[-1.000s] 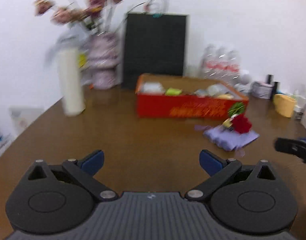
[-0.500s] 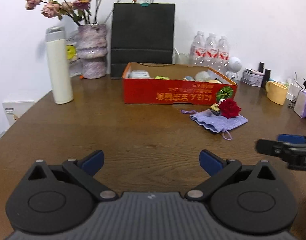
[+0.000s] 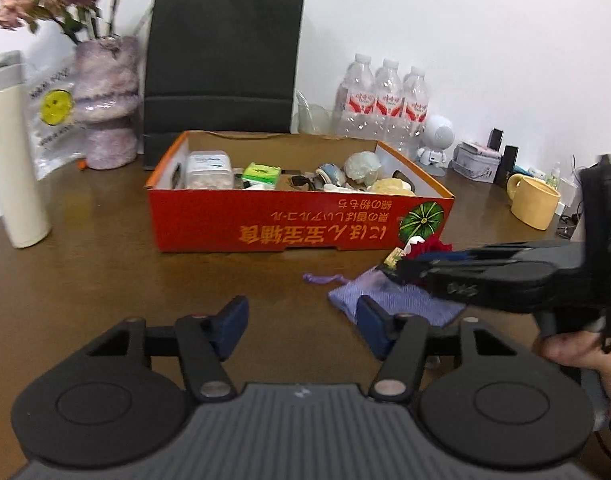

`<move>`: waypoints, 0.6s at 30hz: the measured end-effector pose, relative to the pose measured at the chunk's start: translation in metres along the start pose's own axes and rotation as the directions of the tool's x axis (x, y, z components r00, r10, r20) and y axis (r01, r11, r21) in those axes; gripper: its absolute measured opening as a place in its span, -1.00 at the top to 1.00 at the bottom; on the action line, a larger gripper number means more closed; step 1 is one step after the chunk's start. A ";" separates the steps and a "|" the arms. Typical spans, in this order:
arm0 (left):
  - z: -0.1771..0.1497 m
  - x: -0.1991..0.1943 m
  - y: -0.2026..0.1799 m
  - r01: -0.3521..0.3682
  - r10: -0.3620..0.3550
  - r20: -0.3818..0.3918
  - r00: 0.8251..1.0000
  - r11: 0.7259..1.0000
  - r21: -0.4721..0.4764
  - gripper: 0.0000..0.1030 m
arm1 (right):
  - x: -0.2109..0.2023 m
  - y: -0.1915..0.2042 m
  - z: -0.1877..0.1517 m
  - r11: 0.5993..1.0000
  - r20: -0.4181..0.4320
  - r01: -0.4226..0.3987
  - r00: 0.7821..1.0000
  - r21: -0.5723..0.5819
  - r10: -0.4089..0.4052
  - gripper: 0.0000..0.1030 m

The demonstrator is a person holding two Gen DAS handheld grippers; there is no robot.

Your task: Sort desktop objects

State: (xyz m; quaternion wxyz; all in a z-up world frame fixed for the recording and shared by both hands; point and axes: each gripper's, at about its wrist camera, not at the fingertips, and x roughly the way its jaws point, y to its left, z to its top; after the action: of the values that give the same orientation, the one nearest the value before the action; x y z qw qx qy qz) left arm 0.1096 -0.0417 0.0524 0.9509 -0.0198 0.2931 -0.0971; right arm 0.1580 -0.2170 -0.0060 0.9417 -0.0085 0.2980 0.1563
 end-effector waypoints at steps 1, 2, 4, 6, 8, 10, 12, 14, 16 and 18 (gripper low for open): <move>0.004 0.009 -0.001 0.013 -0.013 -0.005 1.000 1.000 0.008 -0.14 | 0.011 -0.002 0.003 1.000 -0.027 -0.002 1.000 -0.010 0.002 0.65; 0.006 0.015 -0.001 0.016 -0.016 -0.008 1.000 1.000 0.010 -0.11 | 0.019 -0.003 0.005 1.000 -0.046 0.001 0.999 -0.018 -0.002 0.65; 0.009 0.028 -0.003 0.029 -0.029 -0.014 0.999 0.999 0.032 -0.11 | 0.028 -0.002 0.006 0.998 -0.058 0.013 0.998 -0.057 -0.016 0.66; 0.012 0.040 -0.005 0.057 -0.057 -0.013 0.998 0.996 0.066 -0.11 | 0.030 0.001 0.004 0.995 -0.058 0.018 0.998 -0.098 -0.024 0.66; 0.016 0.052 -0.010 0.111 -0.109 -0.024 0.994 0.986 0.125 -0.11 | 0.029 0.002 0.001 0.991 -0.060 0.019 0.998 -0.129 -0.026 0.68; 0.018 0.064 -0.013 0.170 -0.166 -0.035 0.985 0.968 0.186 -0.11 | 0.030 -0.004 -0.001 0.994 -0.082 -0.010 0.997 -0.108 0.001 0.74; 0.021 0.079 -0.019 0.192 -0.183 -0.059 0.981 0.953 0.234 -0.09 | 0.028 -0.012 0.001 0.997 -0.096 -0.042 0.995 -0.072 0.035 0.75; 0.022 0.090 -0.024 0.168 -0.153 -0.079 0.985 0.953 0.253 -0.04 | 0.027 -0.018 0.000 0.997 -0.091 -0.067 0.994 -0.050 0.062 0.75; 0.025 0.098 -0.022 0.177 -0.160 -0.090 0.983 0.957 0.230 0.19 | 0.026 -0.022 0.000 0.995 -0.095 -0.096 0.991 -0.022 0.094 0.75; 0.026 0.098 -0.017 0.200 -0.184 -0.093 0.979 0.956 0.215 0.29 | 0.025 -0.026 0.002 0.987 -0.115 -0.155 0.981 0.041 0.159 0.75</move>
State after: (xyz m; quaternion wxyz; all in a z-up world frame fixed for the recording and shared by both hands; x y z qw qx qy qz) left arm 0.2008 -0.0786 0.0215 0.9220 0.0624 0.3112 -0.2218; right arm 0.1864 -0.2346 -0.0211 0.9072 0.0209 0.3551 0.2246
